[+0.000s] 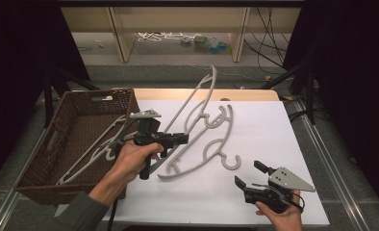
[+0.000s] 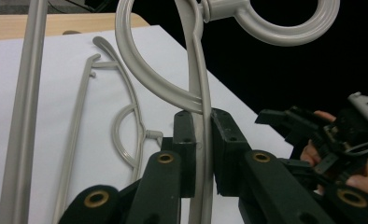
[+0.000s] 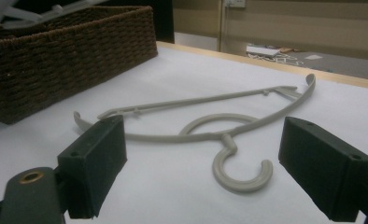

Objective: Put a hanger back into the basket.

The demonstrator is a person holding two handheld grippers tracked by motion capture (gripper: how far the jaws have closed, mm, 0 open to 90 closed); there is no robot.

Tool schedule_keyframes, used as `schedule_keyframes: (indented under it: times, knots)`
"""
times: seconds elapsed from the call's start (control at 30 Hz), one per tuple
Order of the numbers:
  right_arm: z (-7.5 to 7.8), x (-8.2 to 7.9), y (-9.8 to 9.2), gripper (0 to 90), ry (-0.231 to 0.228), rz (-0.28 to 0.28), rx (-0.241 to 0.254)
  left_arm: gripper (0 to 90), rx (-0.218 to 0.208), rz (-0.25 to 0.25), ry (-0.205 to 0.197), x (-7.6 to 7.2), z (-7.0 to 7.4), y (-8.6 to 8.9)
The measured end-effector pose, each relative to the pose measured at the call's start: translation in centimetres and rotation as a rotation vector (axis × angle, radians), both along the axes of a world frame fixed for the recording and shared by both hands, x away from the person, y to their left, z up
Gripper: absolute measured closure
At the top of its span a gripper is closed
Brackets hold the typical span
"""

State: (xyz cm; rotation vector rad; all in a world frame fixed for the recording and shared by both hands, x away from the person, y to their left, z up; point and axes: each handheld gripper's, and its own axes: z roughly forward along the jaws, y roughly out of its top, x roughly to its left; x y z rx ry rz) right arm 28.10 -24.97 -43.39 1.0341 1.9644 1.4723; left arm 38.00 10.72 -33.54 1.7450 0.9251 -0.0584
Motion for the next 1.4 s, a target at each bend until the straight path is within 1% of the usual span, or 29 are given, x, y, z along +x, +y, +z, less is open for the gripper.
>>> schedule_keyframes:
  times: [0.07,0.1,0.13,0.2,0.3,0.37,0.4,0.5,0.53,0.63,0.67,0.7,0.73,0.77,0.8,0.83,0.9,0.93,0.97,1.0,1.03,1.1,1.13,1.17,1.2,1.27,1.3,1.37,1.4]
  knots:
    - [0.0,0.0,0.0,16.0,-0.004,-0.001,0.001,81.1,-0.002,0.0,-0.005,0.0,0.3,0.5]
    - [0.0,0.0,0.0,16.0,-0.004,-0.001,0.001,81.1,-0.003,0.009,-0.012,-0.2,0.9,1.2]
    - [-0.1,0.1,0.1,16.0,-0.014,-0.004,0.014,81.1,-0.007,0.014,-0.015,-0.3,1.2,1.5]
    - [0.0,0.0,0.0,16.0,-0.001,-0.004,-0.001,81.1,-0.001,0.023,-0.034,-0.7,2.4,2.8]
    - [0.0,0.0,0.1,16.0,-0.002,-0.001,0.007,81.1,0.019,0.038,-0.062,-1.1,3.7,4.2]
    - [-0.1,0.1,0.1,16.0,-0.008,-0.003,0.011,81.1,0.02,0.051,-0.074,-1.2,4.2,5.1]
    - [0.0,0.0,0.0,16.0,0.0,-0.006,-0.003,81.1,0.026,0.065,-0.079,-1.3,4.4,5.6]
    - [-0.1,0.1,0.1,16.0,-0.008,-0.005,0.013,81.1,0.042,0.091,-0.085,-1.5,4.7,7.1]
    - [-0.1,0.1,0.1,16.0,-0.006,-0.005,0.012,81.1,0.04,0.099,-0.09,-1.5,4.6,7.6]
    - [0.0,0.0,0.0,16.0,0.003,-0.006,0.001,81.1,0.072,0.124,-0.083,-1.5,4.4,9.1]
    - [0.0,0.0,0.0,16.0,0.0,-0.007,-0.004,81.1,0.067,0.131,-0.09,-1.5,4.3,9.6]
    - [0.0,0.0,0.1,16.0,-0.001,-0.002,0.009,81.1,0.072,0.136,-0.091,-1.6,4.3,10.1]
    - [0.0,0.0,0.0,16.0,-0.001,-0.004,0.002,81.1,0.073,0.142,-0.1,-1.6,4.2,10.6]
    - [0.0,0.0,0.0,16.0,0.006,-0.005,0.002,81.2,0.091,0.154,-0.1,-1.6,4.1,11.2]
    - [0.0,0.0,0.0,16.0,0.012,-0.006,0.007,81.2,0.086,0.154,-0.097,-1.6,3.9,11.6]
    - [0.0,0.0,0.0,16.0,0.004,-0.007,0.003,81.2,0.108,0.161,-0.1,-1.6,3.8,12.2]
    - [0.0,0.0,0.0,16.0,-0.001,-0.007,0.002,81.2,0.114,0.165,-0.103,-1.6,3.7,12.7]
    - [0.0,0.0,0.0,16.0,0.0,-0.009,-0.006,81.2,0.118,0.178,-0.108,-1.7,3.3,13.8]
    - [-0.1,0.0,0.1,16.0,-0.002,-0.011,0.003,81.2,0.118,0.178,-0.108,-1.7,3.3,13.8]
    - [-0.1,0.0,0.1,16.0,0.003,-0.007,0.009,81.2,0.143,0.192,-0.111,-1.8,3.1,14.8]
    - [0.0,0.0,0.0,16.0,0.002,-0.011,-0.002,81.2,0.143,0.196,-0.111,-1.9,2.9,15.3]
    - [0.0,0.0,0.1,16.0,-0.002,-0.006,0.007,81.2,0.145,0.207,-0.105,-2.0,2.6,16.3]
    - [-0.1,0.1,0.2,16.0,-0.007,-0.006,0.013,81.2,0.161,0.215,-0.107,-2.0,2.4,16.8]
    - [-0.1,0.0,0.1,16.0,-0.002,-0.011,-0.001,81.2,0.153,0.225,-0.106,-2.0,2.2,17.2]
    - [-0.1,0.0,0.1,16.0,-0.001,-0.012,0.0,81.2,0.161,0.23,-0.101,-2.0,2.0,17.7]
    - [0.0,0.0,0.0,16.0,0.005,-0.008,-0.011,81.2,0.171,0.242,-0.111,-2.1,1.5,18.5]
    - [0.0,0.0,0.1,16.0,0.002,-0.008,-0.011,81.2,0.184,0.243,-0.104,-2.2,1.4,18.9]
    - [0.0,-0.1,0.1,16.0,0.007,-0.011,-0.013,81.2,0.186,0.248,-0.105,-2.1,1.1,19.7]
    - [0.0,0.0,0.1,16.0,0.004,-0.011,-0.01,81.2,0.182,0.245,-0.094,-2.1,1.0,20.0]
